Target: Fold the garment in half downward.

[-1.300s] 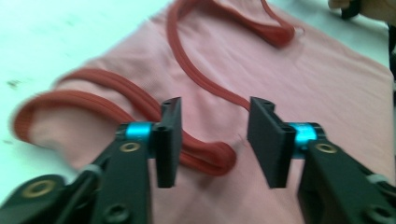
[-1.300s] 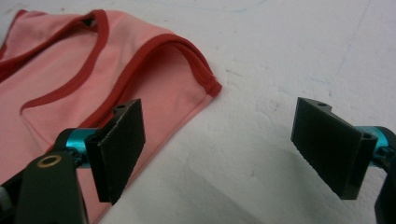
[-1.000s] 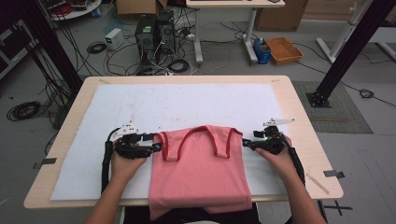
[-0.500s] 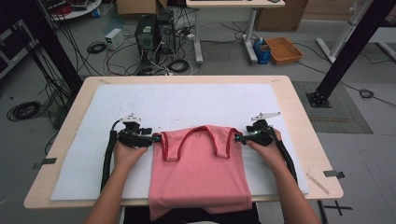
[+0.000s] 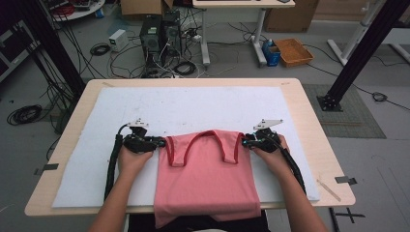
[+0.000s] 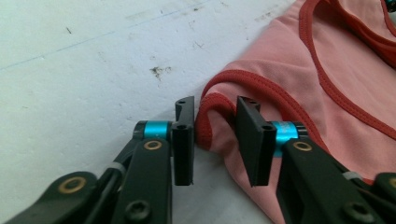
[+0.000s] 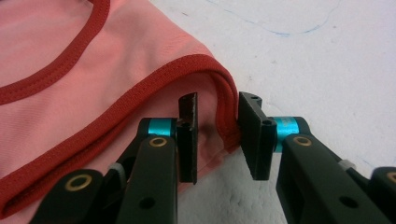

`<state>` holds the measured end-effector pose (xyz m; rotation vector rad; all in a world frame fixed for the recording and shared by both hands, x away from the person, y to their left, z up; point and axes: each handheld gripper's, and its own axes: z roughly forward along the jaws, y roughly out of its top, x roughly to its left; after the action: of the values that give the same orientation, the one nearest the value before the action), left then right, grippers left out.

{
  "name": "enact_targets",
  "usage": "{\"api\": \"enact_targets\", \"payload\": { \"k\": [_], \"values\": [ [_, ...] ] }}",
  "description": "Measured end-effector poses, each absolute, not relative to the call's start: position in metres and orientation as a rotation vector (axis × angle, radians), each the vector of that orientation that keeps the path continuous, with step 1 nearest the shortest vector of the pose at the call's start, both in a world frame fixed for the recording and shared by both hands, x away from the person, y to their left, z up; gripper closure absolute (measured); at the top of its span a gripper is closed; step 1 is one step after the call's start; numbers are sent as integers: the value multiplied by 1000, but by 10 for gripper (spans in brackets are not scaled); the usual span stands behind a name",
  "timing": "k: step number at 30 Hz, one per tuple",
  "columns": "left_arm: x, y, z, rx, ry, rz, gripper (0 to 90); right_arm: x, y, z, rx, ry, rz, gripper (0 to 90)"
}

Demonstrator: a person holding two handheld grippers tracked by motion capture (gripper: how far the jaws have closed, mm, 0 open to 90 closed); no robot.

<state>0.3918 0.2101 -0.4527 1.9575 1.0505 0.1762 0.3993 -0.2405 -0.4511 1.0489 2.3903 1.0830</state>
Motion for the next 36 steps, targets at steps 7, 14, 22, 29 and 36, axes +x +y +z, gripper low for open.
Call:
{"api": "enact_targets", "payload": {
  "k": [7, 14, 22, 29, 36],
  "values": [
    [390, 209, -453, 1968, 1042, 192, 811, 398, -239, -451, 1028, 2401, 1083, 799],
    [389, 208, -451, 1965, 1029, 215, 838, 399, -240, -451, 1038, 2410, 1109, 834],
    [391, 216, -444, 1915, 1027, 245, 847, 400, -248, -441, 1055, 2323, 1141, 845],
    [404, 211, -439, 1924, 1009, 257, 850, 405, -251, -430, 1063, 2295, 1142, 847],
    [421, 208, -437, 1895, 1024, 247, 850, 420, -250, -419, 1084, 2290, 1107, 846]
  ]
}}
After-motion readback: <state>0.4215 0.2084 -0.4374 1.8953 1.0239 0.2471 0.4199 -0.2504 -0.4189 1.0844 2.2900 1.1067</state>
